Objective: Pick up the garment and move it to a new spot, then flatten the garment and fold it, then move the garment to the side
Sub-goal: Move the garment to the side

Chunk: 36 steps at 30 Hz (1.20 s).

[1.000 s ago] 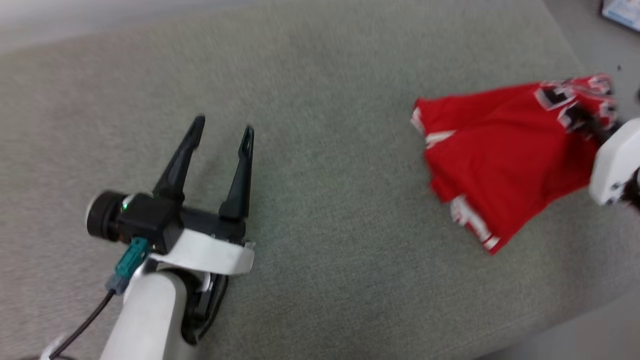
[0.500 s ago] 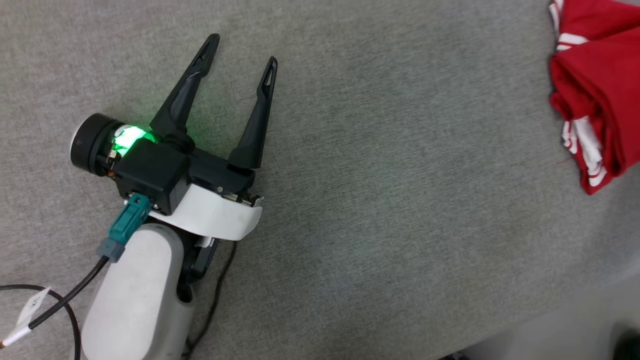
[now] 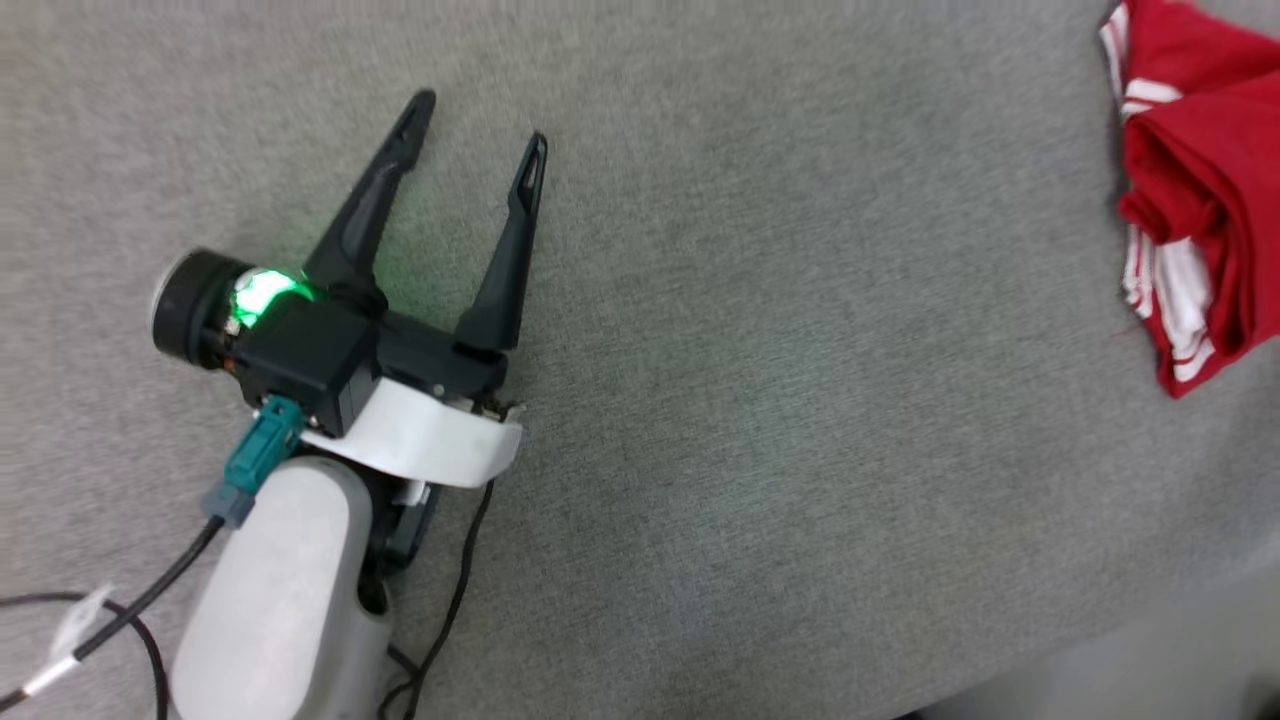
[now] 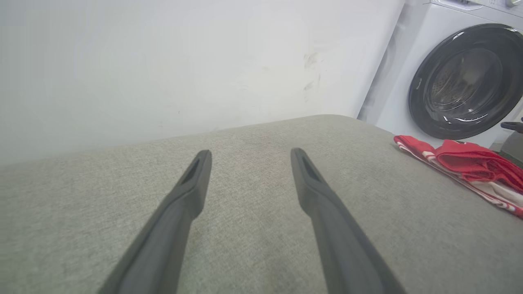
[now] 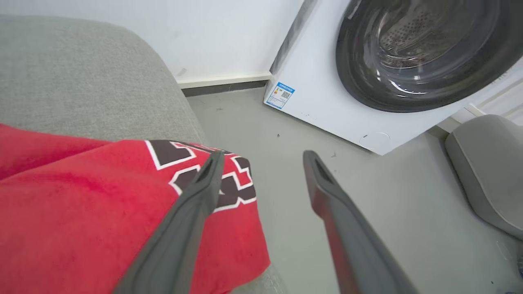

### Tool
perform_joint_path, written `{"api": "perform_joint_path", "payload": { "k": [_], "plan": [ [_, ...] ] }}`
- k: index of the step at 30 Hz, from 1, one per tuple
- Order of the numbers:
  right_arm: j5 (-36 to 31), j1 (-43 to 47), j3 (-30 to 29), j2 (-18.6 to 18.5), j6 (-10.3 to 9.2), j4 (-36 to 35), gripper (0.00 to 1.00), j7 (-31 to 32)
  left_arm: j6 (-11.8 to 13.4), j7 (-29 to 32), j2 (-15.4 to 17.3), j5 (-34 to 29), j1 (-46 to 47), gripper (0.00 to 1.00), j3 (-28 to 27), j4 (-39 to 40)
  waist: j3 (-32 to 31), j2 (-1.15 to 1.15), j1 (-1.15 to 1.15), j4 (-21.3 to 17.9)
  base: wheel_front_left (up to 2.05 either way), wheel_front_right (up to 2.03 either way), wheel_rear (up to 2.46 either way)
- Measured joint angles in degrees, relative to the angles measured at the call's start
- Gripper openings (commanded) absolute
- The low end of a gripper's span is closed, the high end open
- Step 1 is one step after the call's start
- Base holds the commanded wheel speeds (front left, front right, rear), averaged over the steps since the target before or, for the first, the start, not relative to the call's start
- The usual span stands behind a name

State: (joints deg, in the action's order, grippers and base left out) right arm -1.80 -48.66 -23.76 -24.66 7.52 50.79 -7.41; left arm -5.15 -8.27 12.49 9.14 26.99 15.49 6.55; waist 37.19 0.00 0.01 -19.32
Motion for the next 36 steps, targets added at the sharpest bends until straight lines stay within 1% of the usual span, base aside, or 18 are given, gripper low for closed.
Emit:
{"api": "perform_joint_path", "payload": {
  "k": [2,6,10,12,18,22,27,33,36],
  "plan": [
    [-0.5,0.3,-1.6,-0.1,0.0,-0.1,1.0,-0.8,0.4,-1.1,-0.5,0.3,-1.0,1.0,-0.1,-1.0,-1.7,0.0,0.0,0.2,0.0,0.0,0.0],
    [-0.7,3.0,-1.6,0.4,0.0,-0.8,1.0,-2.7,1.7,-3.0,-1.4,2.3,-4.1,1.0,-1.2,-3.6,-5.9,0.0,0.0,0.8,0.0,0.0,0.0],
    [0.6,7.7,-0.3,2.3,0.0,-3.4,1.0,-4.2,3.7,-4.4,-2.6,3.7,-7.9,1.0,-2.6,-5.5,-10.8,0.0,-0.01,1.6,0.0,0.0,0.0],
    [2.0,10.7,0.5,4.0,-0.01,-5.5,1.0,-4.5,4.6,-4.9,-3.0,4.4,-9.9,1.0,-3.5,-6.3,-13.4,0.0,-0.01,2.1,0.0,0.0,0.0],
    [4.2,21.2,2.1,9.3,-0.01,-14.0,1.0,-4.0,6.3,-5.8,-3.6,6.0,-15.7,1.0,-5.3,-7.7,-20.4,0.0,-0.01,4.2,0.0,0.0,0.0],
    [5.6,27.4,4.0,13.4,0.0,-21.2,1.0,-1.9,7.3,-6.1,-3.6,6.9,-18.8,1.0,-6.8,-8.7,-24.2,0.0,-0.02,6.0,0.0,0.0,0.0],
    [7.4,34.2,7.3,17.9,0.0,-30.1,1.0,1.6,7.7,-6.4,-4.0,7.7,-21.6,1.0,-7.3,-10.4,-27.7,0.0,-0.02,9.1,0.0,0.0,0.0],
    [8.9,39.6,11.9,20.6,-0.01,-39.2,1.0,4.6,7.9,-6.6,-4.1,8.3,-23.3,1.0,-8.5,-12.2,-30.8,0.0,-0.02,13.4,0.0,0.0,0.0],
    [9.2,41.7,14.0,21.1,-0.01,-43.1,1.0,5.3,7.9,-6.6,-3.8,8.3,-24.1,1.0,-9.2,-13.2,-32.4,0.0,-0.02,15.3,0.0,0.0,0.0]
  ]
}}
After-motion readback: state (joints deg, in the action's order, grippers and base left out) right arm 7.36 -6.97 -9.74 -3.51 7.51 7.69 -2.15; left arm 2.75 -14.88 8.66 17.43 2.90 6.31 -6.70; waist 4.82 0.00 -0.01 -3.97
